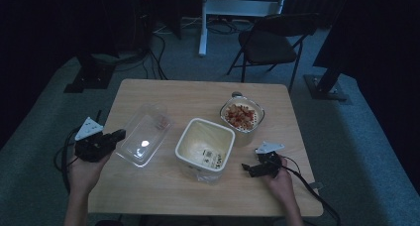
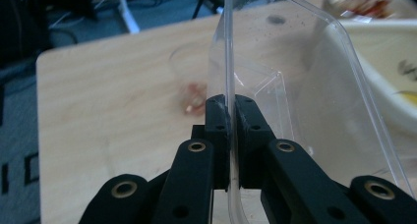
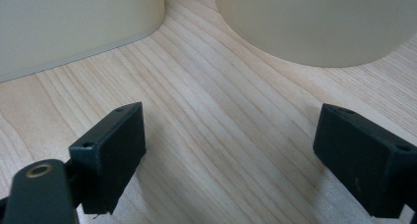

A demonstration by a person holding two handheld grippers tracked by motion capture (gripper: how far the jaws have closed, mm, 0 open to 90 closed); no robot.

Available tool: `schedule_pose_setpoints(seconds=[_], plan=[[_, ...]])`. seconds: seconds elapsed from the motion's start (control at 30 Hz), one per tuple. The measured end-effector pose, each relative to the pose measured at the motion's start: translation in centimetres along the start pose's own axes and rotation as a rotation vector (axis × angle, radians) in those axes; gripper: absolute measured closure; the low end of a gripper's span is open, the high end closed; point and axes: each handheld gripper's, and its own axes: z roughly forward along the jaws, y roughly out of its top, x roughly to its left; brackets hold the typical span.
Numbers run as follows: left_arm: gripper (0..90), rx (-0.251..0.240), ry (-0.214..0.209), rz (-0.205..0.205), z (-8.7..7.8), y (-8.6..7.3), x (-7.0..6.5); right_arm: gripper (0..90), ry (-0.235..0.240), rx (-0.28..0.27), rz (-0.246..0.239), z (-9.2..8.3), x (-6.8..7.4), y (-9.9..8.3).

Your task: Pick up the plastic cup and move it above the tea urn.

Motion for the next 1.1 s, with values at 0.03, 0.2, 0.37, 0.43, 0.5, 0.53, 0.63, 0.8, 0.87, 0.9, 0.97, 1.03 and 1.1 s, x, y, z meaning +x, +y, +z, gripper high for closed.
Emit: schedule_pose_setpoints(seconds=[0.03, 0.2, 0.37, 0.43, 0.5, 0.53, 0.63, 0.8, 0.87, 0.9, 0.97, 1.03, 1.1], plan=[[86.8, -0.006, -0.007, 0.006, -0.1, 0.4, -0.2, 13.2, -0.001, -0.002, 0.002, 0.0, 0.0, 0.0], [86.8, -0.028, -0.056, 0.052, -0.3, 3.0, -1.7, 13.2, -0.001, -0.001, 0.000, 0.0, 0.0, 0.0], [86.7, -0.028, -0.121, 0.098, 0.2, 4.8, -3.8, 13.2, -0.001, -0.002, 0.001, 0.0, 0.0, 0.0], [86.7, -0.025, -0.131, 0.107, 0.3, 5.1, -4.2, 13.2, -0.001, -0.001, 0.000, 0.0, 0.0, 0.0], [86.7, -0.020, -0.170, 0.115, 0.8, 5.5, -4.9, 13.2, -0.002, -0.002, 0.001, 0.0, 0.0, 0.0], [86.7, -0.018, -0.189, 0.118, 1.1, 5.7, -5.4, 13.2, -0.002, -0.002, 0.000, 0.0, 0.0, 0.0], [86.6, -0.011, -0.234, 0.127, 1.6, 6.0, -6.2, 13.2, -0.001, -0.001, 0.003, 0.0, 0.0, 0.0], [83.5, 0.001, -0.309, 0.131, 2.7, 6.4, -7.5, 13.2, -0.002, -0.001, 0.002, 0.0, 0.0, 0.0], [76.2, -0.014, -0.325, 0.119, 2.8, 6.5, -7.6, 13.2, -0.001, -0.001, 0.003, 0.0, 0.0, 0.0], [63.5, -0.037, -0.343, 0.103, 3.0, 6.6, -7.5, 13.3, -0.001, -0.001, 0.003, 0.0, 0.0, 0.0], [60.9, -0.050, -0.354, 0.094, 2.9, 6.6, -7.4, 13.3, -0.001, -0.001, 0.003, 0.0, 0.0, 0.0], [58.4, -0.063, -0.356, 0.085, 2.9, 6.6, -7.3, 13.3, -0.001, -0.001, 0.002, 0.0, 0.0, 0.0], [57.9, -0.092, -0.362, 0.062, 2.5, 6.7, -6.8, 13.3, -0.001, -0.001, 0.003, 0.0, 0.0, 0.0]])
